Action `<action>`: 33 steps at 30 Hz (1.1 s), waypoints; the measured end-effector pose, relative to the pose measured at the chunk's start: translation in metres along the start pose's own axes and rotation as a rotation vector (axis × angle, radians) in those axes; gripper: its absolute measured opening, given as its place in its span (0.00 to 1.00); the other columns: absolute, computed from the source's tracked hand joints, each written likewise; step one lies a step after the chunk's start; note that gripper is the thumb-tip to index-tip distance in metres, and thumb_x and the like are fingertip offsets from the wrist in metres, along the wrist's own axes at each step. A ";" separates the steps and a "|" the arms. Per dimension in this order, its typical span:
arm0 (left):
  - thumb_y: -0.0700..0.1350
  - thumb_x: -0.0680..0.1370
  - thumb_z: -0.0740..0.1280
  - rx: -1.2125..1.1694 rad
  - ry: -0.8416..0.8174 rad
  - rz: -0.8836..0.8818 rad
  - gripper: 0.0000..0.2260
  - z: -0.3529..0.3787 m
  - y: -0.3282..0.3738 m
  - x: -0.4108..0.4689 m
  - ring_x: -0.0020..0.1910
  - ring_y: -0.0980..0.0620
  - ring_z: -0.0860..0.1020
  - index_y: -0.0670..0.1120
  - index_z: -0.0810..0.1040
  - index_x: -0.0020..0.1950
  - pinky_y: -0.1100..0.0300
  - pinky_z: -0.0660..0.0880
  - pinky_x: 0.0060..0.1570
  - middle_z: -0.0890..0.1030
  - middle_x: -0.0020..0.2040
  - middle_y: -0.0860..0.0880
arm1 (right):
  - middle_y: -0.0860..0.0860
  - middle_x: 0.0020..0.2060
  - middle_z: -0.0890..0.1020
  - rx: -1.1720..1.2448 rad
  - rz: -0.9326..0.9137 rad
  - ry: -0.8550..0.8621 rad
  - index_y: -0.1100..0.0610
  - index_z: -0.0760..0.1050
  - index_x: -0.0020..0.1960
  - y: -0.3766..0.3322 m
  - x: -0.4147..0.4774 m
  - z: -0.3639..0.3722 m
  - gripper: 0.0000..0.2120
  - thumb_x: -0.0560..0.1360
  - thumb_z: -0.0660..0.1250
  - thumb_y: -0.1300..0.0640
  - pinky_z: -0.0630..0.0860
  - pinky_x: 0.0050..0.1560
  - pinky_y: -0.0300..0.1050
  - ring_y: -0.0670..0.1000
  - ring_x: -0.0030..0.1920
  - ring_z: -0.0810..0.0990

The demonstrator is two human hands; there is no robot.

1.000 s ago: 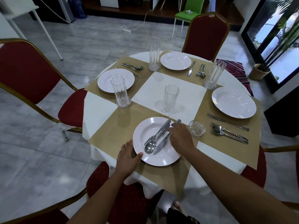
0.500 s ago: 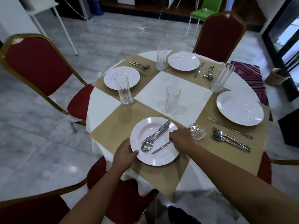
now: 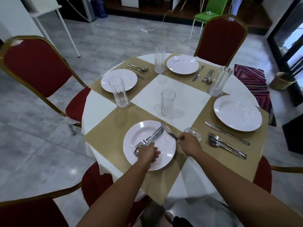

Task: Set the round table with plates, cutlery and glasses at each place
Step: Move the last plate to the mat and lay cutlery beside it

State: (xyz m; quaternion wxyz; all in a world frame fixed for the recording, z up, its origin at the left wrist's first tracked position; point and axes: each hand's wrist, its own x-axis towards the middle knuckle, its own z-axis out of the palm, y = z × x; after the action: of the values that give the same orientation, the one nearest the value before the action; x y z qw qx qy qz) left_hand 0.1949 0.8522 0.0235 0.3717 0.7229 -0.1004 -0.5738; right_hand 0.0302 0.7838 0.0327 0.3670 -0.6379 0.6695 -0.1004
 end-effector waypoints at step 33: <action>0.49 0.75 0.72 -0.247 0.094 -0.008 0.12 0.001 -0.013 0.034 0.45 0.40 0.81 0.39 0.78 0.44 0.43 0.79 0.52 0.82 0.41 0.42 | 0.52 0.40 0.81 0.539 0.123 -0.021 0.59 0.79 0.48 -0.009 -0.014 0.011 0.05 0.74 0.68 0.64 0.73 0.43 0.42 0.51 0.41 0.78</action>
State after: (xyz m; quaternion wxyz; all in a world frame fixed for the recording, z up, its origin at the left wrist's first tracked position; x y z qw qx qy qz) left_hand 0.2010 0.8413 -0.0103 0.4600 0.6980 -0.0085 -0.5488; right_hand 0.0430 0.7994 0.0356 0.5356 -0.4766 0.6524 -0.2459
